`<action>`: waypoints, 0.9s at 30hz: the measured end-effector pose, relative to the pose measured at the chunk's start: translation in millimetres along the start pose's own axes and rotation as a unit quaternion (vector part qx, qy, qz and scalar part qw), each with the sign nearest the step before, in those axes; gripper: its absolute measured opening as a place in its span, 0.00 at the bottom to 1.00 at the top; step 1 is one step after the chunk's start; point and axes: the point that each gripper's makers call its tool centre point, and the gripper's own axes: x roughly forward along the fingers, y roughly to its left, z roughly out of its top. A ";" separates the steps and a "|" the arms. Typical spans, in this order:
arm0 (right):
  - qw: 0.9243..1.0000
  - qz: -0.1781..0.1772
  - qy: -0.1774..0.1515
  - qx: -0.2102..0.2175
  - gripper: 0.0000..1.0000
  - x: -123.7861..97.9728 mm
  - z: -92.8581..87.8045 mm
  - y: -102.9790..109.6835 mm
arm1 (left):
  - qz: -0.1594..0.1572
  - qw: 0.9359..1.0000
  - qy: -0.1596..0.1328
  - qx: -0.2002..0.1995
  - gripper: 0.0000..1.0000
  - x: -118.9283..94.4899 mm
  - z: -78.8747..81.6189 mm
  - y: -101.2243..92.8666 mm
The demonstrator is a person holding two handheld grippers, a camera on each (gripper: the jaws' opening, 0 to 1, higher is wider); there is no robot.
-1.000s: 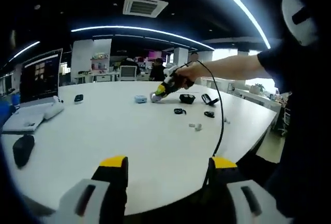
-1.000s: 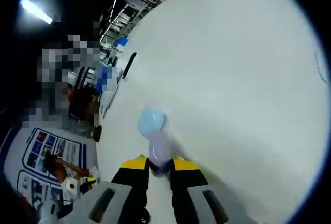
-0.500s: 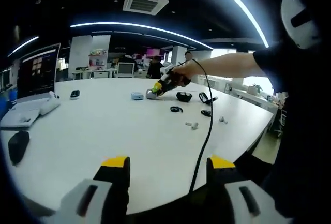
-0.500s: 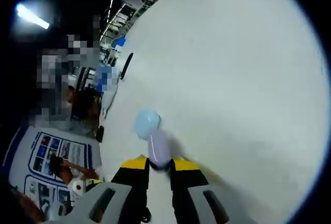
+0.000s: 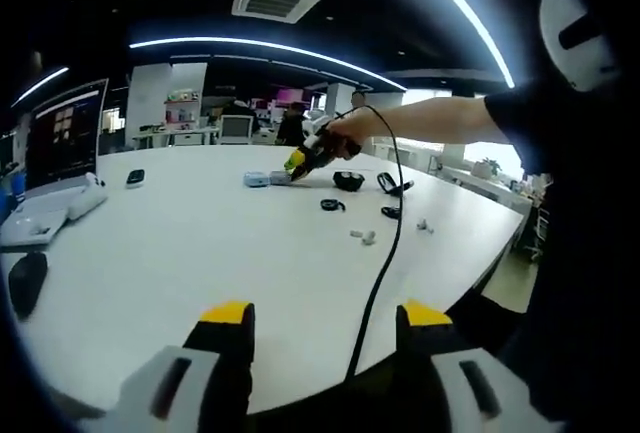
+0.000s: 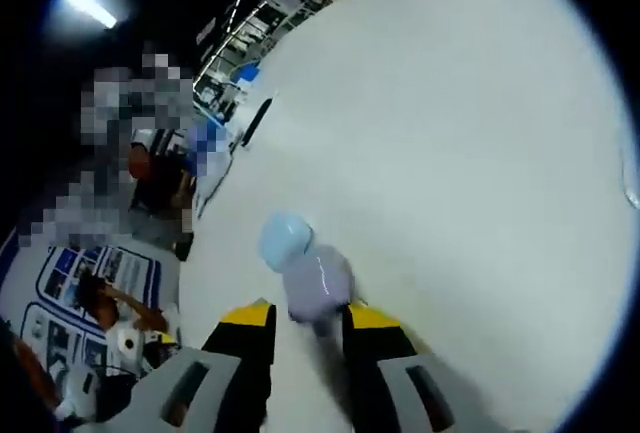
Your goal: Pick up the earbuds from the table and place the earbuds into the earbud case
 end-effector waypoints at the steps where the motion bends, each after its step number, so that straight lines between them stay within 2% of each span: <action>1: 1.000 -0.006 0.000 -0.013 0.28 -0.7 0.6 -1.4 | -0.001 1.000 0.000 0.000 0.58 0.5 0.1 -0.3; 4: 0.997 -0.041 0.001 -0.061 0.36 -4.4 1.3 -4.0 | -0.003 1.000 0.001 0.002 0.58 1.7 0.1 -1.6; 5: 0.993 -0.061 0.001 -0.101 0.37 -5.2 2.9 -7.1 | -0.004 1.000 0.001 0.002 0.58 2.1 0.1 -1.9; 6: 0.985 -0.086 0.009 -0.150 0.40 -6.6 3.4 -10.2 | -0.004 1.000 0.001 0.002 0.58 2.5 0.0 -2.2; 7: 0.974 -0.098 0.006 -0.206 0.42 -5.6 7.0 -8.4 | -0.005 1.000 0.002 0.003 0.58 2.9 -0.3 -2.6; 9: 0.951 -0.107 -0.001 -0.290 0.46 -1.0 10.8 3.3 | -0.007 1.000 0.002 0.004 0.57 3.7 -0.7 -3.8; 11: 0.935 -0.125 0.000 -0.332 0.48 1.9 12.5 8.1 | -0.008 1.000 0.001 0.004 0.57 4.0 -0.2 -5.0; 12: 0.910 -0.141 0.001 -0.389 0.48 5.7 16.0 11.9 | -0.009 1.000 0.001 0.004 0.57 4.1 0.1 -5.4; 14: 0.899 -0.156 0.006 -0.409 0.48 9.7 17.4 12.0 | -0.010 1.000 -0.002 0.003 0.57 4.3 1.4 -6.3; 15: 0.894 -0.170 0.021 -0.415 0.48 11.5 15.3 9.2 | -0.010 1.000 -0.003 0.004 0.57 4.4 2.1 -7.0; 16: 0.890 -0.170 0.025 -0.422 0.48 12.5 14.8 9.2 | -0.010 1.000 -0.004 0.005 0.57 4.5 2.2 -7.2; 23: 0.894 -0.160 0.026 -0.418 0.42 29.2 13.8 9.1 | -0.013 1.000 -0.008 0.009 0.57 1.6 3.9 -9.4; 26: 0.880 -0.177 0.033 -0.439 0.33 28.1 16.4 2.9 | -0.014 1.000 -0.006 0.010 0.57 0.8 3.0 -9.1; 27: 0.883 -0.174 0.034 -0.436 0.33 28.9 15.4 1.9 | -0.015 1.000 -0.007 0.010 0.57 0.6 2.9 -8.9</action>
